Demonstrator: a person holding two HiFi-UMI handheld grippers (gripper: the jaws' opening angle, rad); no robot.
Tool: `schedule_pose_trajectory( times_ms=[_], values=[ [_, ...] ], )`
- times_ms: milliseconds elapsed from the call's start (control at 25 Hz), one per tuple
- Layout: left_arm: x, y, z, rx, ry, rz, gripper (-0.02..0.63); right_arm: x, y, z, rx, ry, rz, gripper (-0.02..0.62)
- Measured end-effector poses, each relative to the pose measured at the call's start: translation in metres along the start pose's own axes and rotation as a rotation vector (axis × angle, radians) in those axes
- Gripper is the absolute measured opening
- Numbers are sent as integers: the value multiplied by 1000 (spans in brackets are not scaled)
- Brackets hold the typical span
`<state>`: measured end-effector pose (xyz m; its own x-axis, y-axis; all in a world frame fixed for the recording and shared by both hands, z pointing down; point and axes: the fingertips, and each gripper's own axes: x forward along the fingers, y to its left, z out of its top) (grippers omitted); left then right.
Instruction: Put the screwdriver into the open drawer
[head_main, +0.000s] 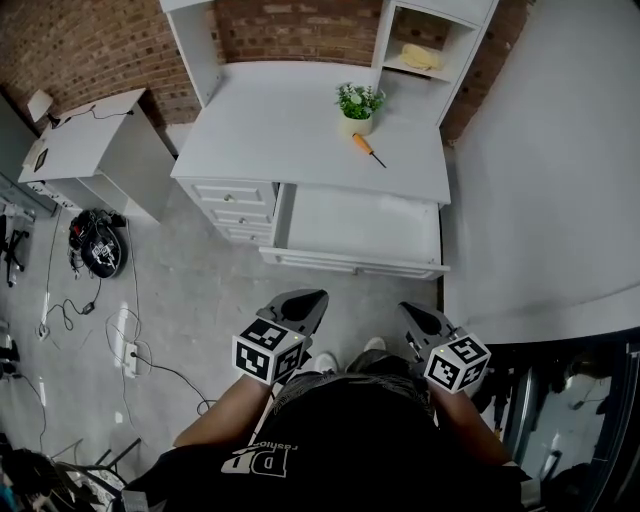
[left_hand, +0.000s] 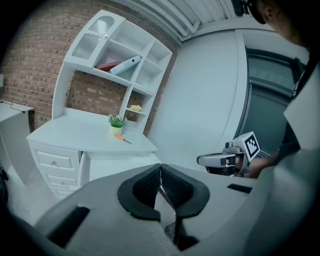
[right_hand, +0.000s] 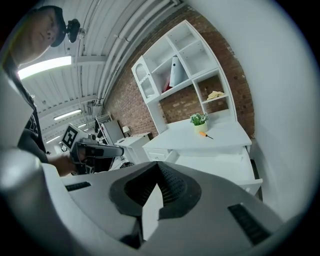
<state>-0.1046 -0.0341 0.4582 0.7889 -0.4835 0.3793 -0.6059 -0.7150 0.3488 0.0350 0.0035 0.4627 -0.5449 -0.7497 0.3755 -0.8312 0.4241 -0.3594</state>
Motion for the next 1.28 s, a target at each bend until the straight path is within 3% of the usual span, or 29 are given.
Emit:
schedule_pose_trajectory(
  times_ms=[600,1280],
  values=[
    [29,22,20,27,9,29,18,35,-37,28,7,-27,20,3],
    [107,83,65,14,22,98,18,108,-125,82,-15,12,39,3]
  ],
)
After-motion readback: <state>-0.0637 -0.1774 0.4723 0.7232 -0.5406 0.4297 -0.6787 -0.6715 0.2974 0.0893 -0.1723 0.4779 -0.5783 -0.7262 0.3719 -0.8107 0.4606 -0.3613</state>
